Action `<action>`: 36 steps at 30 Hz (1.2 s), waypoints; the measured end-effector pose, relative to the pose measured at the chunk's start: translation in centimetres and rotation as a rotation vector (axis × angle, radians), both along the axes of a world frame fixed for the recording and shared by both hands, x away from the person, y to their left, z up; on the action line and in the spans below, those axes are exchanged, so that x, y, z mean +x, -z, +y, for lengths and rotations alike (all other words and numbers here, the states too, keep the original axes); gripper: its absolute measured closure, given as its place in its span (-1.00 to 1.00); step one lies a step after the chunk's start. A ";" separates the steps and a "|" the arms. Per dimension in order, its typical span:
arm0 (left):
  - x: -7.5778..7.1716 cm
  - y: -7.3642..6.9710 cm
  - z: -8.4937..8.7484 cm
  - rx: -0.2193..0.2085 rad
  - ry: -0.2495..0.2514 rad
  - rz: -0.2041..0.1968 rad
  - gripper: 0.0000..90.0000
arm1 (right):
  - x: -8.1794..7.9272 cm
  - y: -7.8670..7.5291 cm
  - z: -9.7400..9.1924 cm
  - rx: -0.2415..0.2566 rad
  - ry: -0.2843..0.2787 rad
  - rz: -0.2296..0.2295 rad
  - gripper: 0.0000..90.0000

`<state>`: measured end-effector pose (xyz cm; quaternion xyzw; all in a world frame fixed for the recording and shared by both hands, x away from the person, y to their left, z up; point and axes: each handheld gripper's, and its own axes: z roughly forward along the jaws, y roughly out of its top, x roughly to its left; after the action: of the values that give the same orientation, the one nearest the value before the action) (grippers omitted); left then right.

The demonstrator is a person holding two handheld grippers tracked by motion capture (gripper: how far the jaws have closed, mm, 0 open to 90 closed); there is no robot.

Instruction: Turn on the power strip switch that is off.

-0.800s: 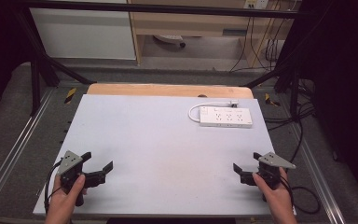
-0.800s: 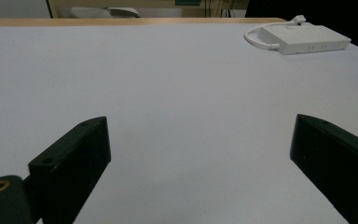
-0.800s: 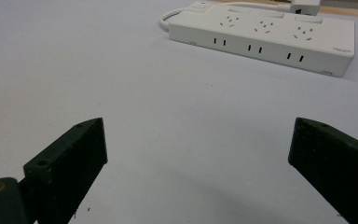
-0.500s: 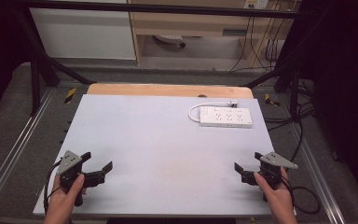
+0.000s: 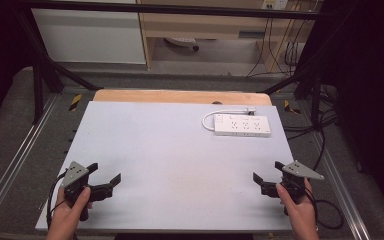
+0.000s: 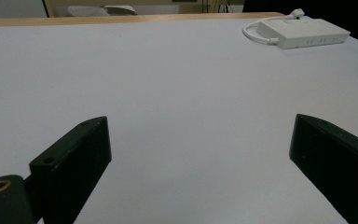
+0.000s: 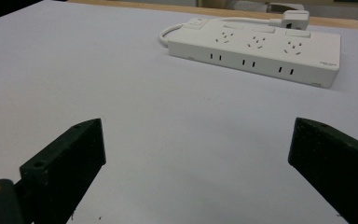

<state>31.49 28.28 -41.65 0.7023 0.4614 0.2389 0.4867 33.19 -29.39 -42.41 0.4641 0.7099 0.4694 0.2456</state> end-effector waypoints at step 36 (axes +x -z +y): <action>0.2 0.3 -0.1 0.014 0.007 0.006 -0.88 | 3.6 -5.5 0.4 0.058 0.031 -0.044 -0.94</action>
<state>31.73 28.17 -41.98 0.7080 0.4586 0.2383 0.4814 36.75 -29.00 -36.88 0.4715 0.6830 0.4962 0.2550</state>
